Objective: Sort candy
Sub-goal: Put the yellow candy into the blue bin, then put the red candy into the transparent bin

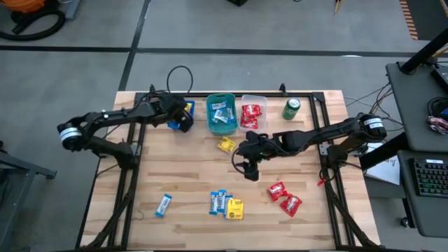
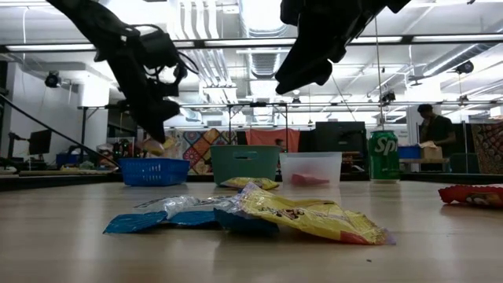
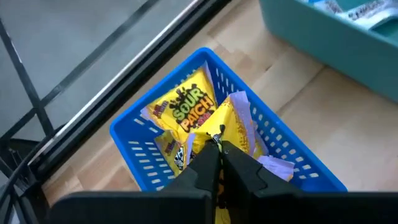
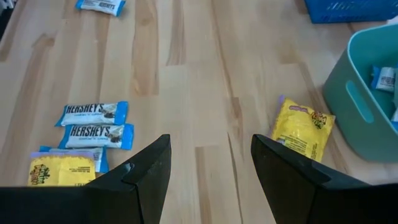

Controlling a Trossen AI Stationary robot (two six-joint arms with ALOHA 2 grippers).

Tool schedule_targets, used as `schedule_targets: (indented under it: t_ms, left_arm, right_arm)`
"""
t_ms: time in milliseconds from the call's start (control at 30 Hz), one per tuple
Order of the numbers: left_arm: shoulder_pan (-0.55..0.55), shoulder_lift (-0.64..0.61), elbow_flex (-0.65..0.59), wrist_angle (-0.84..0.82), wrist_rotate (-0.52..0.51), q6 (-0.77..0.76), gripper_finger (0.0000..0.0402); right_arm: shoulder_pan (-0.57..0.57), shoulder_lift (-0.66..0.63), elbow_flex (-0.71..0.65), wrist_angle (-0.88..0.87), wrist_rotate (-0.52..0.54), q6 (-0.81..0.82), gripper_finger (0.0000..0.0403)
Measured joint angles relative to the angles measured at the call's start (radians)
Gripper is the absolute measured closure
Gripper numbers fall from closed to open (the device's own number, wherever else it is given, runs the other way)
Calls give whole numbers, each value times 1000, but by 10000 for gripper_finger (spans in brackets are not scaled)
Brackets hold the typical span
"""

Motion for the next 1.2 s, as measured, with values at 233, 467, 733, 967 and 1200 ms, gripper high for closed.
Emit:
schedule_targets:
  t_ms: [233, 467, 733, 967, 1200]
  left_arm:
    - [-1, 13, 0, 1, 1, 9, 381]
    - [-3, -6, 2, -1, 1, 9, 315]
    - [-64, -56, 2, -48, 4, -26, 284]
    - [-227, -127, 2, -64, 4, -103, 294]
    - [-436, -174, 2, -22, -1, -135, 310]
  right_arm:
    - [0, 5, -1, 0, 0, 1, 188]
    - [5, 5, -1, -3, 0, 17, 188]
    - [31, -2, -2, -62, 0, 97, 188]
    - [68, -8, -2, -251, -1, 278, 188]
    - [107, -8, -2, -470, -65, 562, 188]
